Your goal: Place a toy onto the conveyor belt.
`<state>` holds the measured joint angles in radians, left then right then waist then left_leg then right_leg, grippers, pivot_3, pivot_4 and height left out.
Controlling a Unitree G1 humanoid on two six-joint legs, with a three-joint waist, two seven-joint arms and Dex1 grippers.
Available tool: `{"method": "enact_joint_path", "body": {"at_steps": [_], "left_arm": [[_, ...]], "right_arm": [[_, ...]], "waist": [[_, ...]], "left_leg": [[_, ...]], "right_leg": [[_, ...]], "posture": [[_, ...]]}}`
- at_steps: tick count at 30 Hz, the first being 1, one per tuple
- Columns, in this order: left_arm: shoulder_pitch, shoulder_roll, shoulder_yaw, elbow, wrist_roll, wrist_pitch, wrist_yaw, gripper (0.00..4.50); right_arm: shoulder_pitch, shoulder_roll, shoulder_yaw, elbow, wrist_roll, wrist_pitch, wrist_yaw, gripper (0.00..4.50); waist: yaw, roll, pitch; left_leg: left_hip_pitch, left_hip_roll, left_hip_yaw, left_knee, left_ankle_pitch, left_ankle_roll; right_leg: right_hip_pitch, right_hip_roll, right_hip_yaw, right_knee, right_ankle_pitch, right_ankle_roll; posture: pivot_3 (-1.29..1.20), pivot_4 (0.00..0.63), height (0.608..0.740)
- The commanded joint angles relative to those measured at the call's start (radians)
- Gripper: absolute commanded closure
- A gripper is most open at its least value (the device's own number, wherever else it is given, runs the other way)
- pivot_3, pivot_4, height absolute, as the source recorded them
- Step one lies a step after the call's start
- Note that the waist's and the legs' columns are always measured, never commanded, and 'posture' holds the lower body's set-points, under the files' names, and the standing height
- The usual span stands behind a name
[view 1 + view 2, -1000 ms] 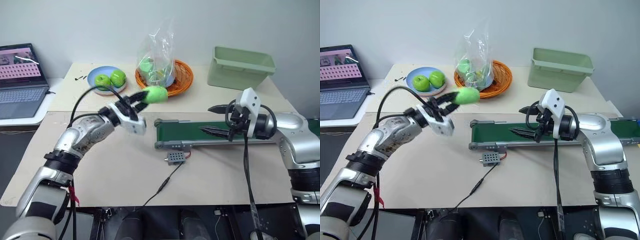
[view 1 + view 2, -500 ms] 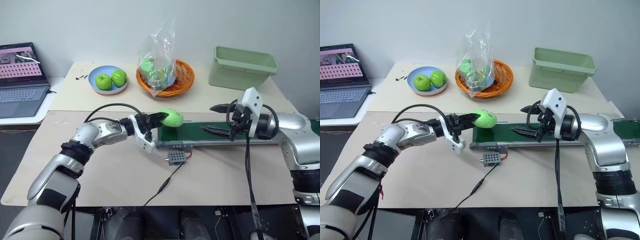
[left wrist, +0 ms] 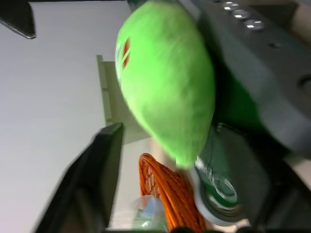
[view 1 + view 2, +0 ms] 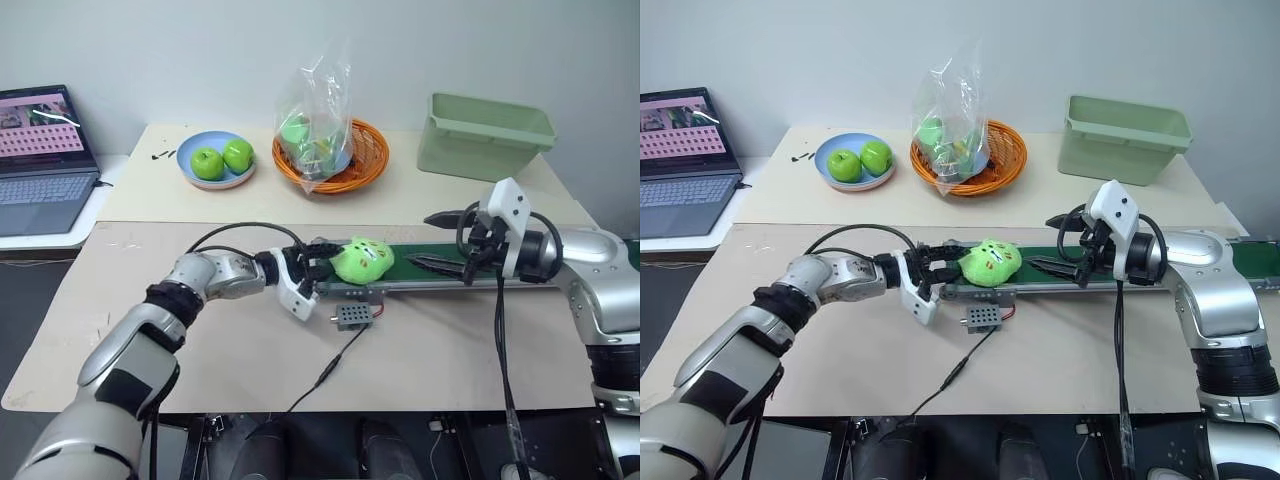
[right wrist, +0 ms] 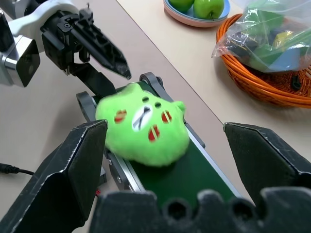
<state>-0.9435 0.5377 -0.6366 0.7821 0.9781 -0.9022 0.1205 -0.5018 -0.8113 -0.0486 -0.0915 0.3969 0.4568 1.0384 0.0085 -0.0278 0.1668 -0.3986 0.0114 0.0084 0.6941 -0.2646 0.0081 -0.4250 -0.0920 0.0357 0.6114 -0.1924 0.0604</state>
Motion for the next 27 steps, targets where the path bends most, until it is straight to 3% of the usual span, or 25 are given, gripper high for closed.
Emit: {"method": "enact_joint_path", "body": {"at_steps": [1,5,7,9,10,15,22,27], "left_arm": [[-0.008,-0.004,0.078,-0.016,-0.205,-0.005,-0.167,0.03],[0.046,-0.038,0.183,-0.089,-0.584,0.107,-0.478,0.03],[0.089,-0.069,0.254,-0.172,-0.827,0.298,-0.684,0.03],[0.153,-0.079,0.367,-0.343,-1.184,0.71,-0.911,0.03],[0.178,-0.07,0.415,-0.409,-1.292,0.859,-0.959,0.03],[0.322,0.053,0.521,-0.687,-1.504,1.25,-1.081,0.03],[0.421,0.133,0.646,-0.845,-1.573,1.403,-1.067,0.03],[0.458,0.111,0.721,-0.957,-1.667,1.498,-1.031,0.03]], "right_arm": [[-0.025,-0.016,-0.031,-0.02,0.006,-0.004,-0.004,0.0],[-0.027,-0.017,-0.03,-0.019,0.007,-0.005,-0.002,0.0],[-0.028,-0.02,-0.032,-0.02,0.009,-0.004,0.001,0.0],[-0.033,-0.034,-0.032,-0.017,0.007,-0.007,0.016,0.0],[-0.038,-0.039,-0.031,-0.014,0.005,-0.008,0.022,0.0],[-0.072,-0.046,-0.023,-0.012,0.018,-0.007,0.05,0.0],[-0.107,0.003,-0.012,0.006,0.059,0.001,0.078,0.0],[-0.121,0.014,0.0,0.029,0.046,-0.011,0.095,0.0]], "waist": [[-0.001,0.0,0.0],[-0.001,0.0,0.0],[-0.003,0.0,0.0],[-0.006,0.0,0.0],[-0.009,0.0,0.0],[-0.037,0.001,0.0],[-0.03,0.001,0.0],[-0.02,0.001,0.0]], "left_leg": [[0.0,0.0,0.0,0.0,0.0,0.0],[0.0,0.0,0.0,0.0,0.0,0.0],[0.0,0.0,0.0,0.0,0.0,0.0],[-0.001,0.001,0.0,0.001,0.0,0.0],[-0.001,0.001,0.0,0.001,0.0,0.0],[0.0,0.002,-0.002,0.001,0.0,0.0],[0.003,0.002,-0.002,0.001,0.0,0.0],[0.002,0.002,-0.002,0.001,0.0,0.0]], "right_leg": [[0.0,0.0,0.0,0.0,0.0,0.0],[0.0,0.0,0.0,0.001,0.0,0.0],[0.0,0.0,0.0,0.001,0.0,0.0],[-0.001,0.0,0.0,0.001,0.0,0.0],[-0.001,0.0,0.0,0.001,0.0,0.0],[-0.001,0.002,0.001,0.002,0.0,0.0],[0.001,0.002,0.001,0.0,0.0,0.0],[0.0,0.001,0.001,0.0,0.0,0.0]], "posture": [[0.0,0.15,0.74],[0.0,0.15,0.74],[0.0,0.15,0.74],[0.0,0.15,0.74],[0.0,0.15,0.74],[0.0,0.15,0.74],[0.0,0.15,0.74],[0.0,0.15,0.74]]}}
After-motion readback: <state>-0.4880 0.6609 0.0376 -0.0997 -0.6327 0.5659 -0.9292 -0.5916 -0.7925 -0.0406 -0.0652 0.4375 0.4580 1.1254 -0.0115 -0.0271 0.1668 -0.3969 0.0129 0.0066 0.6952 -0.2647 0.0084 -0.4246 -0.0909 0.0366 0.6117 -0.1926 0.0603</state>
